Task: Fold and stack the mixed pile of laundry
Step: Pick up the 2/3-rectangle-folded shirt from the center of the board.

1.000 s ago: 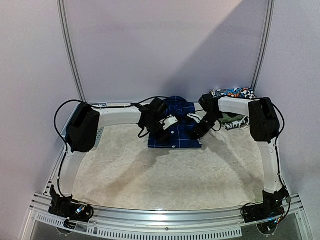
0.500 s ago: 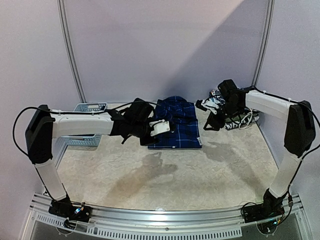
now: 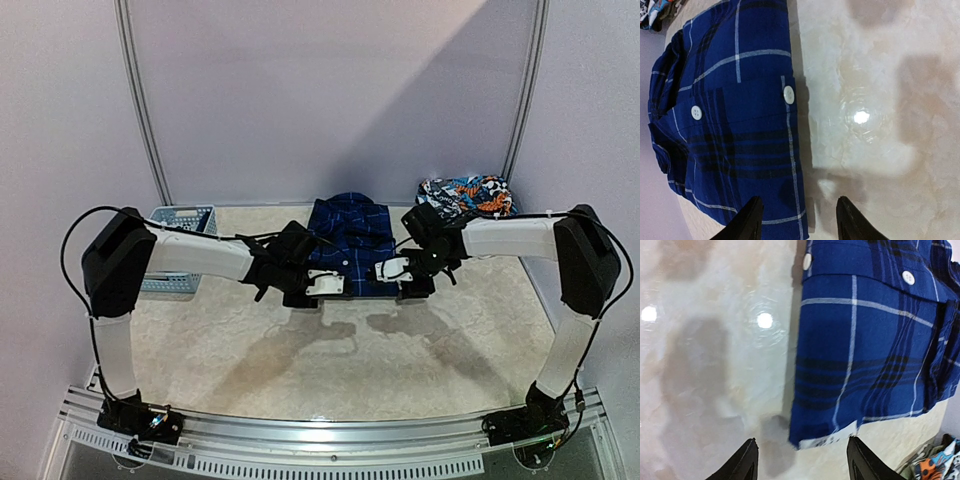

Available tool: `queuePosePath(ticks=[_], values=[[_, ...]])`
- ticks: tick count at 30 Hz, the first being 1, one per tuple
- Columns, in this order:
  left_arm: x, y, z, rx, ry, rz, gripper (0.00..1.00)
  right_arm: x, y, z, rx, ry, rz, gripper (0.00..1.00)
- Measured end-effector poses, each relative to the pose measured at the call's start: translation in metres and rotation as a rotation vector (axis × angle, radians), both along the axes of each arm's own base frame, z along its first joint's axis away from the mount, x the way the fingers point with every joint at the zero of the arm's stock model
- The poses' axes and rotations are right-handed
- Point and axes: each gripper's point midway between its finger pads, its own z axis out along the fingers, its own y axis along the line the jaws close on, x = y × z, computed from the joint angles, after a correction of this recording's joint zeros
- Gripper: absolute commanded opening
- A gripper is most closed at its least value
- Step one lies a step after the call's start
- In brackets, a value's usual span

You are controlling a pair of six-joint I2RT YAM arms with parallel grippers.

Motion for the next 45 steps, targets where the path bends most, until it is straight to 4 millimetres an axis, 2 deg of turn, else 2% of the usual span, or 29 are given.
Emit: queuePosePath(ticks=[8, 19, 22, 27, 29, 34, 36, 38, 40, 45], values=[[0.008, 0.008, -0.022, 0.059, -0.003, 0.005, 0.53, 0.011, 0.007, -0.035, -0.056, -0.015, 0.019, 0.58], [0.042, 0.009, -0.026, 0.115, -0.128, 0.043, 0.49, 0.031, 0.007, -0.037, -0.085, -0.089, -0.003, 0.38], [0.052, 0.01, -0.026, 0.142, -0.181, 0.05, 0.39, 0.034, 0.008, -0.039, -0.087, -0.103, -0.005, 0.28], [0.061, 0.013, -0.032, 0.203, -0.214, 0.047, 0.09, 0.04, 0.009, -0.042, -0.088, -0.127, -0.014, 0.09], [0.062, 0.014, -0.034, 0.216, -0.21, 0.05, 0.01, 0.043, 0.01, -0.042, -0.084, -0.138, -0.022, 0.07], [0.06, 0.016, -0.033, 0.229, -0.188, 0.058, 0.0, 0.044, 0.013, -0.038, -0.064, -0.142, -0.04, 0.04], [0.056, 0.017, -0.029, 0.223, -0.165, 0.068, 0.0, 0.04, 0.013, -0.033, -0.052, -0.128, -0.042, 0.04], [0.048, 0.018, -0.016, 0.212, -0.143, 0.081, 0.0, 0.033, 0.014, -0.021, -0.033, -0.115, -0.045, 0.04], [0.039, 0.018, 0.007, 0.187, -0.136, 0.093, 0.0, 0.027, 0.014, -0.002, -0.007, -0.113, -0.051, 0.04], [0.011, 0.009, 0.079, 0.105, -0.151, 0.111, 0.0, 0.003, 0.009, 0.059, 0.078, -0.132, -0.066, 0.04]])
